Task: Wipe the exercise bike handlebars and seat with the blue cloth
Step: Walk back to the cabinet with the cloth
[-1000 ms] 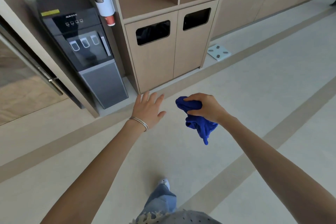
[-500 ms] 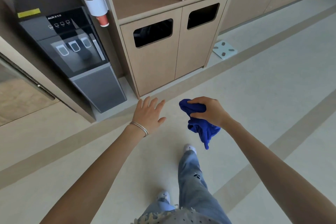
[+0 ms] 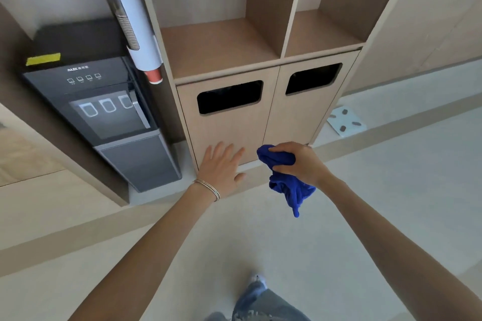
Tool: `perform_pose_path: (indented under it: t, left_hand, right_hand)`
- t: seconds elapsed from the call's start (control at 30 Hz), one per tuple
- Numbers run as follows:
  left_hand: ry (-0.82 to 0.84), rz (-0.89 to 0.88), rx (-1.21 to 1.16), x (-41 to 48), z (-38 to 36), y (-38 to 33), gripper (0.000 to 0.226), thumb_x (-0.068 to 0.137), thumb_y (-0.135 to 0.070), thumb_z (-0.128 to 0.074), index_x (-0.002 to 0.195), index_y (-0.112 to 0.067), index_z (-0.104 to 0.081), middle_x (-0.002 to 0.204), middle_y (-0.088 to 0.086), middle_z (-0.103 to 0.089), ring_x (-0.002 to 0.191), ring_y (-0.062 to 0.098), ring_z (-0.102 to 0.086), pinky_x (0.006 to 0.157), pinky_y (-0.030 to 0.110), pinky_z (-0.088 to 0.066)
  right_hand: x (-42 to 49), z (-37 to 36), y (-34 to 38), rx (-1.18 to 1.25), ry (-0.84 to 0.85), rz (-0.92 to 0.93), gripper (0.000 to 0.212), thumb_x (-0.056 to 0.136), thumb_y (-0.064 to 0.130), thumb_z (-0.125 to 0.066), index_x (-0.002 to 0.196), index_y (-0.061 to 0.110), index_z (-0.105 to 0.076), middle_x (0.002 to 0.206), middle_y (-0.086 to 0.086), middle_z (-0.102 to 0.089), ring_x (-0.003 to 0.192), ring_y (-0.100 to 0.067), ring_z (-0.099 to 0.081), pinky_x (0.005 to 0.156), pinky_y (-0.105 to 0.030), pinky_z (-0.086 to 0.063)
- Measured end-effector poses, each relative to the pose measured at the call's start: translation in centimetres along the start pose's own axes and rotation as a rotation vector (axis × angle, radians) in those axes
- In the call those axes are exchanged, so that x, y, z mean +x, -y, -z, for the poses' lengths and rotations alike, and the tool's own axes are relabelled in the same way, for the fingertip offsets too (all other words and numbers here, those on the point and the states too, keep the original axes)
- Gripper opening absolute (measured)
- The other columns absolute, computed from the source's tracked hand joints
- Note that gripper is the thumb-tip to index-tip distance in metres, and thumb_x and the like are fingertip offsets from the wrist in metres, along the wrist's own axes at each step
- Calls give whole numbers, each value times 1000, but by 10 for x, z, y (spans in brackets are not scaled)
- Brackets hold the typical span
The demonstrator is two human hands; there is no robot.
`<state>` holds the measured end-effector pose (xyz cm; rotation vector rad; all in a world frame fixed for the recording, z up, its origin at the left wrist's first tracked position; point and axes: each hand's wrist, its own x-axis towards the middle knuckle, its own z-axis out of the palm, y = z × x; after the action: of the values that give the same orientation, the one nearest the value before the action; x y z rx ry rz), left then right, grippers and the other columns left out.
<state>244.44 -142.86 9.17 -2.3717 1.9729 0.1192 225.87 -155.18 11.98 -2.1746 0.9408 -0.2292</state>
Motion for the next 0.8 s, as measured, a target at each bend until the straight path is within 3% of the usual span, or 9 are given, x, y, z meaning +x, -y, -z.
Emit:
perform_pose_path:
  t: [0.33, 0.6, 0.8]
  left_hand:
    - [54, 87, 10, 80, -1, 11, 64, 95, -51, -33, 148, -24, -7, 156, 7, -17, 144, 33, -10, 117, 49, -12]
    - [53, 77, -6, 168, 5, 49, 65, 95, -50, -33, 149, -24, -7, 156, 6, -15, 144, 31, -8, 117, 48, -9]
    - [-3, 55, 9, 241, 23, 98, 65, 94, -50, -36, 148, -22, -14, 154, 7, -22, 142, 31, -15, 116, 48, -14]
  right_hand:
    - [94, 28, -31, -5, 89, 61, 41, 74, 18, -74, 112, 27, -63, 111, 8, -60, 94, -9, -53, 72, -4, -36]
    - [182, 44, -40, 12, 57, 45, 40, 76, 17, -74, 113, 27, -63, 113, 6, -61, 95, -12, -54, 81, -20, -41]
    - [268, 68, -22, 7, 15, 39, 40, 75, 20, -74, 112, 31, -63, 105, 12, -59, 88, -7, -53, 69, -6, -38]
